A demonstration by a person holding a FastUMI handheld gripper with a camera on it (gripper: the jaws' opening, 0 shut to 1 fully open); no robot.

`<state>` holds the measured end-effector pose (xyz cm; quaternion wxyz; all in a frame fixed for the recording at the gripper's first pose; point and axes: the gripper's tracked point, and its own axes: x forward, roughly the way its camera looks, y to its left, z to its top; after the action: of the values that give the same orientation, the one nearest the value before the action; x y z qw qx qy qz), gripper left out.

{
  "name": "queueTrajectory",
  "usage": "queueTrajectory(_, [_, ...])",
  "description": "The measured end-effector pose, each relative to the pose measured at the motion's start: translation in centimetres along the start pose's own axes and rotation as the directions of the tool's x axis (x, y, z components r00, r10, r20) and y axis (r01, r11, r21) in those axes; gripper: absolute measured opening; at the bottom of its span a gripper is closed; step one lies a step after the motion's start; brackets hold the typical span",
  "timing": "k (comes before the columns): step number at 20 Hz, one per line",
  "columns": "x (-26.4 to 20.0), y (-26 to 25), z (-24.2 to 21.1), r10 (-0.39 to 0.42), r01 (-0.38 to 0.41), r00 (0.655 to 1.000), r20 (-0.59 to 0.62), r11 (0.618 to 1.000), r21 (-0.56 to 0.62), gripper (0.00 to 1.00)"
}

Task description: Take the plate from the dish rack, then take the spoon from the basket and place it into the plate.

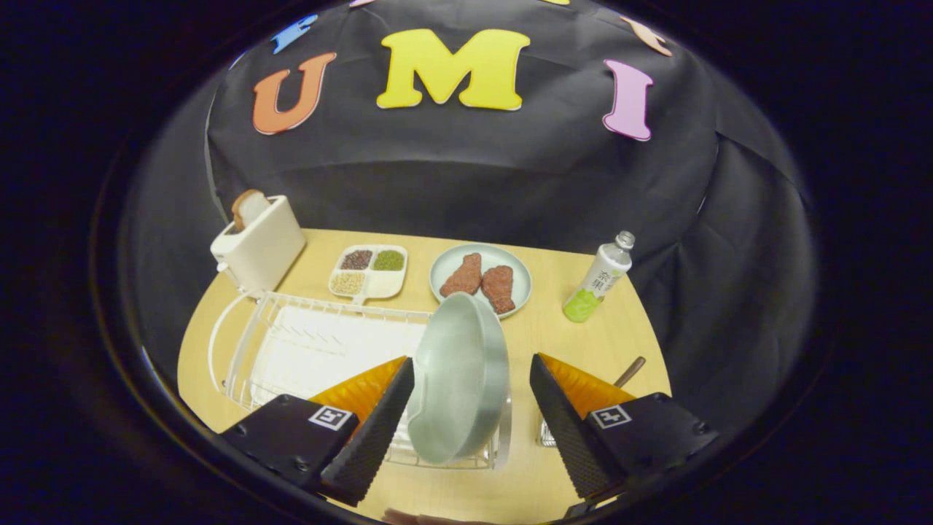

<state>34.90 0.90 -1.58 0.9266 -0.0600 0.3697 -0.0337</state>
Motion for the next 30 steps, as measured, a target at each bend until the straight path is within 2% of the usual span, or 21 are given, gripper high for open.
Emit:
queueTrajectory(2, [1.1,0.1,-0.5,-0.018,0.017,0.998,-0.058,1.0,-0.018,1.0])
queueTrajectory(4, [1.9,-0.6,-1.2,-0.056,0.055,0.991,-0.117,0.998,-0.013,0.94])
queueTrajectory(7, [2.8,-1.1,-1.3,-0.065,0.069,0.985,-0.157,0.997,0.022,0.82])
queueTrajectory(10, [3.3,-1.4,-2.2,-0.056,0.071,0.976,-0.212,0.995,0.063,0.54])
queueTrajectory(11, [2.9,-1.2,-1.9,-0.046,0.063,0.977,-0.207,0.995,0.074,0.4])
queueTrajectory(13, [2.6,-1.1,-2.0,-0.051,0.066,0.975,-0.214,0.996,0.065,0.33])
queueTrajectory(17, [1.3,-1.2,-1.2,-0.138,0.144,0.972,-0.192,0.989,0.018,0.31])
queueTrajectory(25, [0.8,-1.1,-2.0,-0.175,0.174,0.961,-0.213,0.985,-0.021,0.33])
queueTrajectory(28, [0.3,-2.7,-1.6,-0.259,0.249,0.95,-0.171,0.965,-0.079,0.37])
queueTrajectory(30, [-0.5,-2.7,-1.1,-0.27,0.261,0.953,-0.141,0.962,-0.082,0.38])
